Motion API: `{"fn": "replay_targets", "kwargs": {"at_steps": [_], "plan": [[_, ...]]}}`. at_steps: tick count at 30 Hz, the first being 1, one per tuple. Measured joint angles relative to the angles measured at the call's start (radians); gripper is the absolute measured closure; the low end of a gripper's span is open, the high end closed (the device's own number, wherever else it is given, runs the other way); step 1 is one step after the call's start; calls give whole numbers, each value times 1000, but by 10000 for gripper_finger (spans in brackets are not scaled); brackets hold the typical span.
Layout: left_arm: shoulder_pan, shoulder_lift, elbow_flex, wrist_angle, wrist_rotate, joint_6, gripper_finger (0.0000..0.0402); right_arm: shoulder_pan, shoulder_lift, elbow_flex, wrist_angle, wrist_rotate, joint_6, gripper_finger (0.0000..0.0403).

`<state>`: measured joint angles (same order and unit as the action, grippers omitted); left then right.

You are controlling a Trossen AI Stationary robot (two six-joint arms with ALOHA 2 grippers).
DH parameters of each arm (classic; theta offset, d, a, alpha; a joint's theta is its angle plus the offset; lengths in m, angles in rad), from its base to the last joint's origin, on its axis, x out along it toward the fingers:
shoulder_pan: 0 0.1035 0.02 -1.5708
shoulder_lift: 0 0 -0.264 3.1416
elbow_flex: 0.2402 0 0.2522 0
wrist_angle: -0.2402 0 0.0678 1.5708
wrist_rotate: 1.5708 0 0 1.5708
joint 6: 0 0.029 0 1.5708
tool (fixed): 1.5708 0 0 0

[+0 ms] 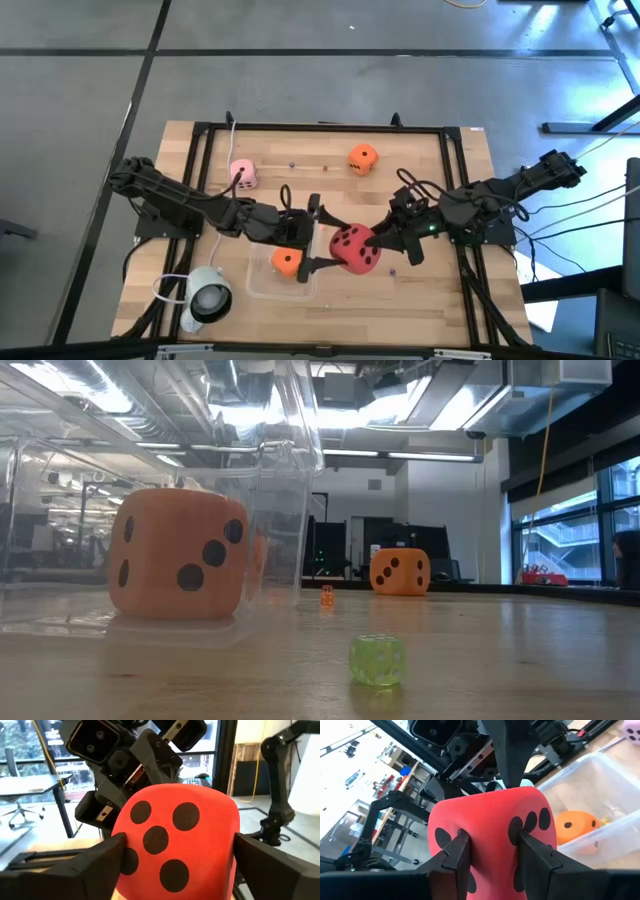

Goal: Pick & Place Dice
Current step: Put the large red die in the bin

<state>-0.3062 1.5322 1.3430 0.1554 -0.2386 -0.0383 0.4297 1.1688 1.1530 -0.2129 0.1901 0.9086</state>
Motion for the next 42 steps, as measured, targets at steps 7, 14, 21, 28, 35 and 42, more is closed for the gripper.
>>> {"fn": "replay_targets", "kwargs": {"at_steps": [7,14,21,28,35,42], "plan": [[-1,19,0,1,31,-44,206,0,39,0,79,-26,1,276],[-2,19,0,5,14,-115,231,-1,44,0,100,-25,-7,281],[-13,19,0,9,-21,-101,234,-2,44,0,108,-22,-26,286],[-16,15,-1,10,-28,-130,236,-3,45,1,111,-18,-17,172],[-12,39,-12,-34,-38,-168,360,-10,49,3,119,15,19,21],[0,16,1,-67,-154,-201,373,-7,48,5,74,122,26,19]]}}
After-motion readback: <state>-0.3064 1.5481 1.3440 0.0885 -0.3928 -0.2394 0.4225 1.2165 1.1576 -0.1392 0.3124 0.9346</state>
